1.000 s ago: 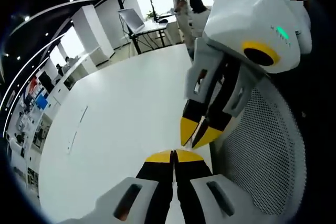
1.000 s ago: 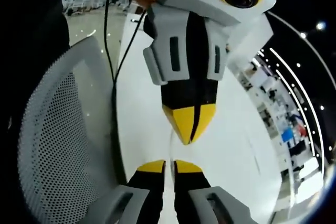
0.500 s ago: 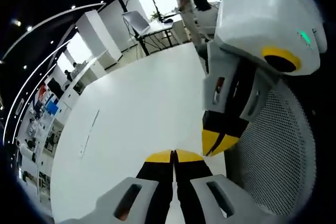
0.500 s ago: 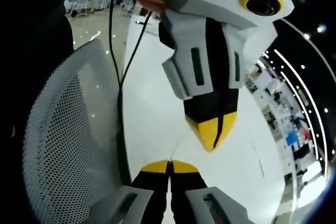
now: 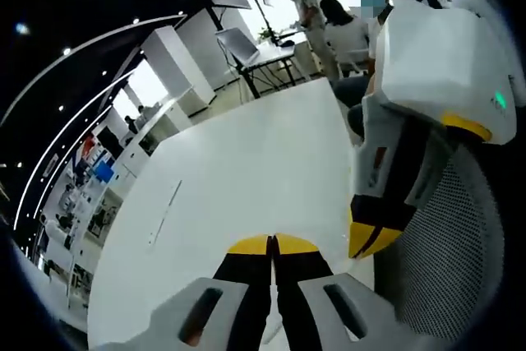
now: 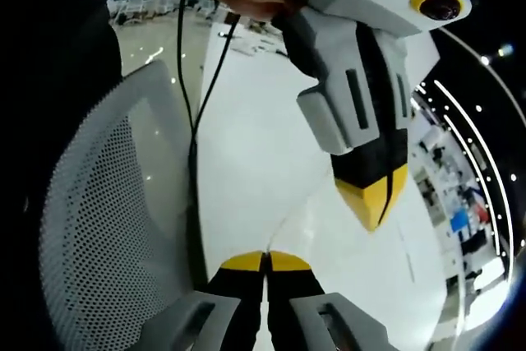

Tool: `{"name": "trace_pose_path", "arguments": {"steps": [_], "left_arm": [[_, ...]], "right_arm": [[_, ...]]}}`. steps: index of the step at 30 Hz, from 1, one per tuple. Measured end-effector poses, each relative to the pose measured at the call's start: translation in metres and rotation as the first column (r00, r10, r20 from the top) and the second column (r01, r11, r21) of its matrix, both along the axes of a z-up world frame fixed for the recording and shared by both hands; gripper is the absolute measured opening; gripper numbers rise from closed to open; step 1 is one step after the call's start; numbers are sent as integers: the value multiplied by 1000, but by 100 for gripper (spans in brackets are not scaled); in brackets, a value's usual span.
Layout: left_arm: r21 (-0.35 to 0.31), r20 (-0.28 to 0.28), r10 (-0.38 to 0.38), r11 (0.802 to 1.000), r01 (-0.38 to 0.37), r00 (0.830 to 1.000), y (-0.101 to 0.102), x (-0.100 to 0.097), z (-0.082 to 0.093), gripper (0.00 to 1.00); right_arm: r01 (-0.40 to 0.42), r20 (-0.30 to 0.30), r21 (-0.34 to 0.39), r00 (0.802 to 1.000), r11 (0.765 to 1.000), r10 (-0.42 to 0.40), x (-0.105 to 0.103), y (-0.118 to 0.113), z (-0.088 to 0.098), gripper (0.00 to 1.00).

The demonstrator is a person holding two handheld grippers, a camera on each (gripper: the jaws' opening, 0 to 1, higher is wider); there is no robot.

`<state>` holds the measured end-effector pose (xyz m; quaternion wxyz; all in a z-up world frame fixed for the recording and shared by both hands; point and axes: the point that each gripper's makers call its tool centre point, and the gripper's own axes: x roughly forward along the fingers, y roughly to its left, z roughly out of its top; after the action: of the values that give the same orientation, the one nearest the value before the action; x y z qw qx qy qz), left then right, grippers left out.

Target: Open the resealable bag by pulling the two sides of the seal apart until the entire bag opening is separated and visibly accessible.

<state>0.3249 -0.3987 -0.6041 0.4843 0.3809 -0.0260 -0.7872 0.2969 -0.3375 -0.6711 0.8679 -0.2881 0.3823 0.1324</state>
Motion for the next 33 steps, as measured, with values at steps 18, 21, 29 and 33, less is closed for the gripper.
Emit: {"name": "trace_pose_path", "arguments": {"steps": [18, 21, 29, 33], "left_arm": [[88, -52, -44, 995, 48, 998, 8, -13, -15, 0], [98, -62, -57, 993, 63, 996, 10, -16, -16, 0], [116, -73, -75, 990, 84, 994, 14, -19, -21, 0], [130, -83, -75, 988, 85, 994, 16, -19, -23, 0]], "right_arm": [[83, 39, 26, 996, 996, -84, 0, -11, 5, 3], [94, 54, 37, 994, 995, -96, 3, -12, 8, 3], [90, 65, 49, 994, 995, -93, 7, -10, 12, 0], [81, 55, 33, 995, 996, -83, 6, -10, 11, 0]]}}
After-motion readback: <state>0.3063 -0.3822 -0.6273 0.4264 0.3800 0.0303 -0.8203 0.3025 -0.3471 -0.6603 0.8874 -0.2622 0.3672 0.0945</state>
